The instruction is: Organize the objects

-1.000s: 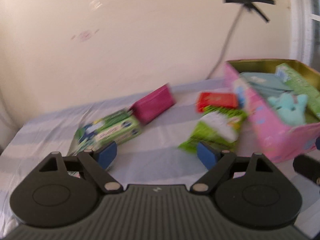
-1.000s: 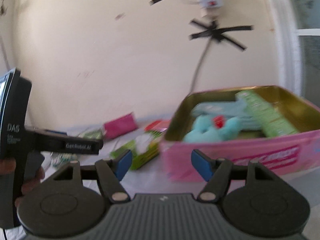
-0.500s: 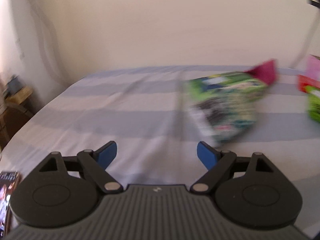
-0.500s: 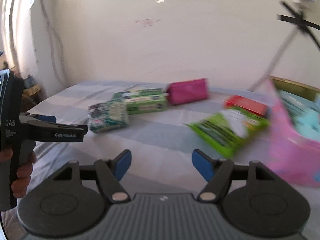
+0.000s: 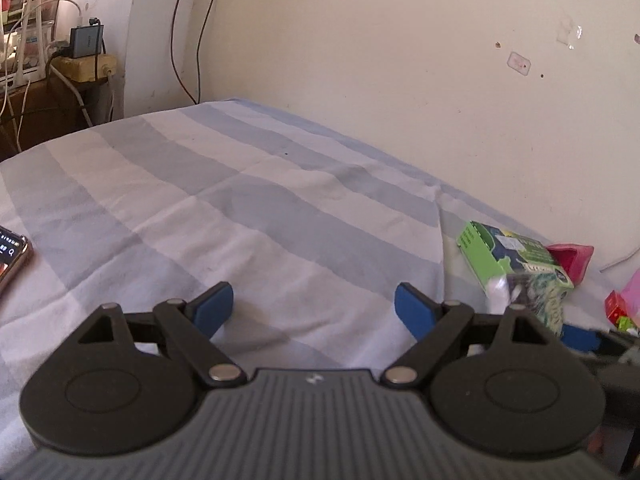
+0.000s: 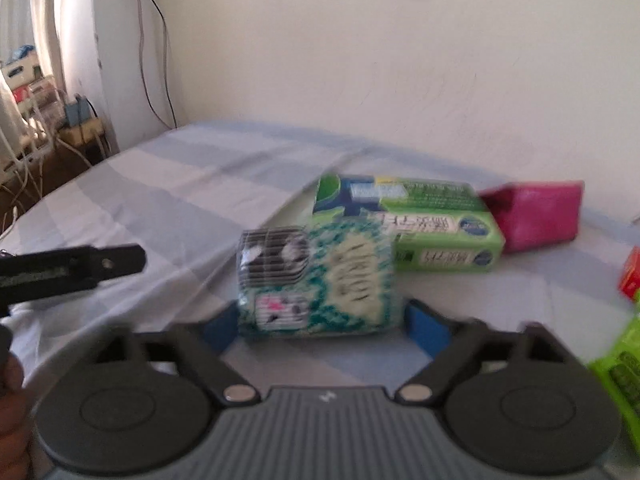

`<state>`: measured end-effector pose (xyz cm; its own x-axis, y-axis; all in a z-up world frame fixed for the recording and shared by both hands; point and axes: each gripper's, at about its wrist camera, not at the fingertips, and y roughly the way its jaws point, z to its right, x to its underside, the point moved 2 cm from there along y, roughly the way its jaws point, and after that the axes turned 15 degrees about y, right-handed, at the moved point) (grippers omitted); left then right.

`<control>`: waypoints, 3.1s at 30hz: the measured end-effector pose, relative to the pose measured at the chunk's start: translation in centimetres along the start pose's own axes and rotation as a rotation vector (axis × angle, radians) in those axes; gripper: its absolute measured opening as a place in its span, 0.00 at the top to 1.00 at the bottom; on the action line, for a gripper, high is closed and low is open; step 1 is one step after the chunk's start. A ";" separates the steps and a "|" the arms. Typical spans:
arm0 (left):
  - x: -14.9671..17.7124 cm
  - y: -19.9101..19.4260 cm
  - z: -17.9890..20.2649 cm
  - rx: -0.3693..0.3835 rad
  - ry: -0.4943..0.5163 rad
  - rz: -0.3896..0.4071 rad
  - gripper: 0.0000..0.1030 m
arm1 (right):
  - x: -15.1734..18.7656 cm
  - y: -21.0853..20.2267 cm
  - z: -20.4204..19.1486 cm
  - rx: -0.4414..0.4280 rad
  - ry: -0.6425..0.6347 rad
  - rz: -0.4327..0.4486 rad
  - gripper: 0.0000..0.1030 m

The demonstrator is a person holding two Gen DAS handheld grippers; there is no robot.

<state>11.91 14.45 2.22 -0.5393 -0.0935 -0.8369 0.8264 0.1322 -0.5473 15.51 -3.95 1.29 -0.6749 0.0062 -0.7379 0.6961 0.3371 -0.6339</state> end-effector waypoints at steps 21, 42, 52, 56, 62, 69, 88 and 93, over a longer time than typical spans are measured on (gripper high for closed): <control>2.7 -7.3 14.2 0.478 0.328 -0.053 0.14 | 13.0 -20.8 14.8 0.260 0.196 0.092 0.14; 4.7 -9.8 27.8 0.746 0.469 -0.257 0.43 | 12.1 -20.8 18.1 0.098 0.199 0.157 0.54; 0.4 -14.2 33.8 0.823 0.594 0.006 0.43 | 9.8 -26.5 21.4 0.186 0.231 0.465 0.54; -0.2 -15.3 35.7 0.827 0.625 0.067 0.43 | 9.6 -27.5 22.5 0.205 0.245 0.533 0.53; 0.3 -15.6 37.8 0.834 0.658 0.090 0.43 | 9.8 -27.4 23.7 0.246 0.270 0.558 0.52; -0.2 -14.8 41.9 0.836 0.709 0.126 0.43 | 7.9 -26.8 27.1 0.312 0.294 0.546 0.50; -0.2 -10.7 43.6 0.479 0.698 0.169 0.26 | 7.6 -25.2 31.9 0.426 0.355 0.595 0.33; -0.2 -11.4 42.5 0.469 0.674 0.160 0.26 | 7.7 -25.2 31.7 0.448 0.345 0.616 0.28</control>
<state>9.48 -28.96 8.84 -0.2676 0.5217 -0.8101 0.8027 -0.3443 -0.4869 0.53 -42.30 4.26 -0.1284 0.3794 -0.9163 0.9472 -0.2267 -0.2266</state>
